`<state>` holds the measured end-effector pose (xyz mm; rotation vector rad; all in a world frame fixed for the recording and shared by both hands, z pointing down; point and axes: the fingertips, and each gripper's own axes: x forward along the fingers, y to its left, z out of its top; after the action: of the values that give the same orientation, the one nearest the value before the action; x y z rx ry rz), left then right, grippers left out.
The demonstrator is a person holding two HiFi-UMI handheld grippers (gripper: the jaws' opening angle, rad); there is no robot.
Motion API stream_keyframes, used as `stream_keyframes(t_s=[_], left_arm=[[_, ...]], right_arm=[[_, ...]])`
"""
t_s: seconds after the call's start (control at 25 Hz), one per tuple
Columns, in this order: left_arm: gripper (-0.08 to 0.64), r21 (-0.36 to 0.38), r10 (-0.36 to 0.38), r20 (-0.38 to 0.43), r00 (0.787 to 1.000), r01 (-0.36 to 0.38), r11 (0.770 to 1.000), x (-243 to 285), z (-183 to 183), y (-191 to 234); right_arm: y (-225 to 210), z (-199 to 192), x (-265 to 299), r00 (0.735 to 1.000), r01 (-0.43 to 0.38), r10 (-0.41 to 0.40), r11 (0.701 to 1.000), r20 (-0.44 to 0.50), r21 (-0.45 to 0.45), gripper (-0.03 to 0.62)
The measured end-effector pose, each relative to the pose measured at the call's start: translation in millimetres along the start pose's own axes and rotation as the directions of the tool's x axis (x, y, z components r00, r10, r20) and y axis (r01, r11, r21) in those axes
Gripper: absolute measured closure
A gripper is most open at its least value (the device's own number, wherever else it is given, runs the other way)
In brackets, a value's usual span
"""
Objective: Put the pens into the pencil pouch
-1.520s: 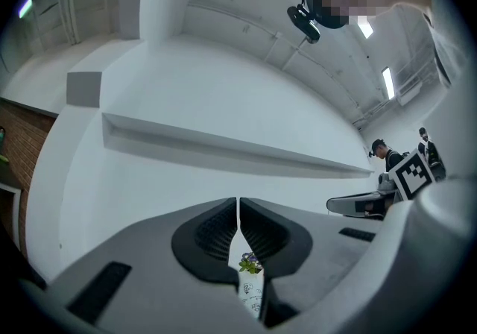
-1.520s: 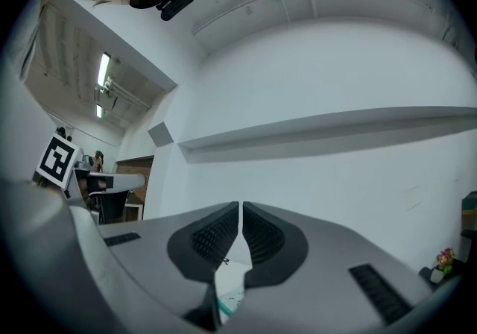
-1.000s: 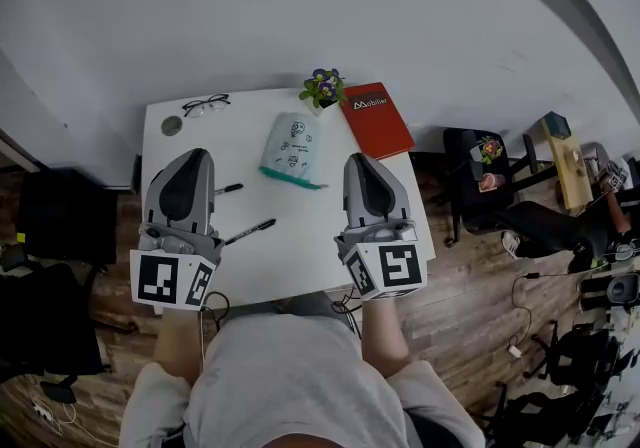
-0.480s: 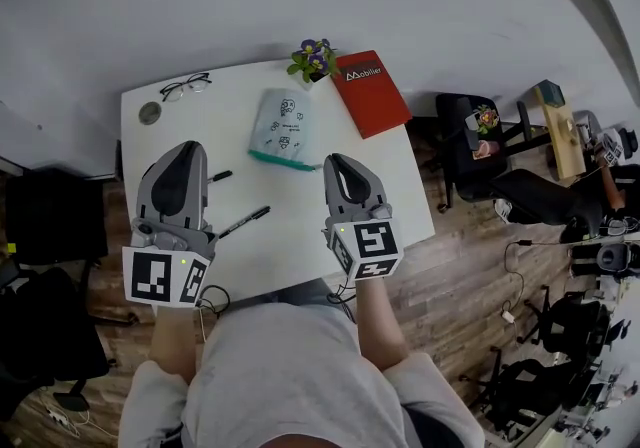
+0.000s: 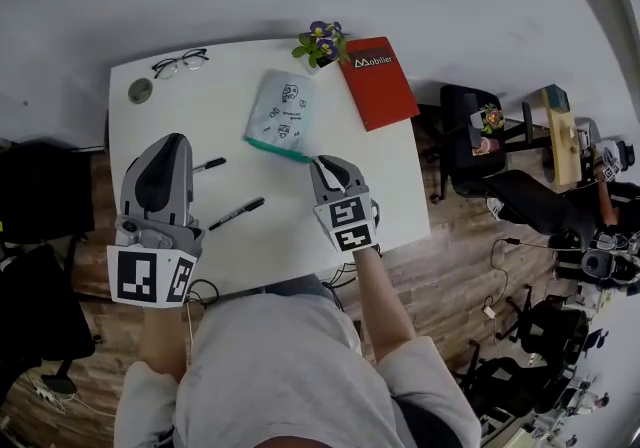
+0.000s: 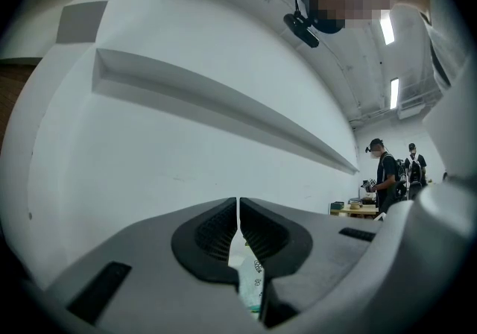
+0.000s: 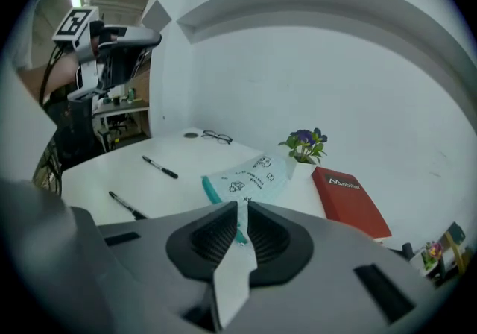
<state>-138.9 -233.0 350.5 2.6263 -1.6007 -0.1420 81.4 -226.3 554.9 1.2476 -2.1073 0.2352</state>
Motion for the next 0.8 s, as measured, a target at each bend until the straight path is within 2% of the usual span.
stream_keyframes(t_s=[0.12,0.2,0.28,0.48,0.64,0.8], left_arm=[[0.526,0.004,0.021,-0.015,1.000,-0.021,1.000,1.2,-5.4,3.4],[0.526,0.007,0.039,-0.023,0.999,-0.039,0.999,2.2,-8.2,6.9],[0.526,0.009,0.059,-0.030,0.998,-0.059,0.998,2.9,-10.5,10.9],[0.526,0.015,0.104,-0.049,0.993,-0.104,0.995,4.4,-16.1,19.1],[0.526,0.017,0.124,-0.060,0.990,-0.123,0.992,6.2,-20.8,21.9],[0.526,0.022,0.131,-0.057,0.990,-0.130,0.991,6.1,-19.4,21.2]], right_arm=[[1.4,-16.8,18.4,0.997,-0.043,0.036,0.994,-0.070,-0.102,0.551],[4.5,-27.2,31.0,0.991,-0.085,0.068,0.985,-0.114,-0.148,0.523],[7.8,-35.6,42.3,0.984,-0.125,0.098,0.976,-0.151,-0.180,0.483],[9.4,-51.8,62.9,0.968,-0.179,0.134,0.960,-0.211,-0.213,0.474],[12.8,-57.8,70.0,0.963,-0.205,0.162,0.958,-0.214,-0.198,0.476],[20.2,-55.7,67.3,0.965,-0.220,0.177,0.949,-0.195,-0.225,0.552]])
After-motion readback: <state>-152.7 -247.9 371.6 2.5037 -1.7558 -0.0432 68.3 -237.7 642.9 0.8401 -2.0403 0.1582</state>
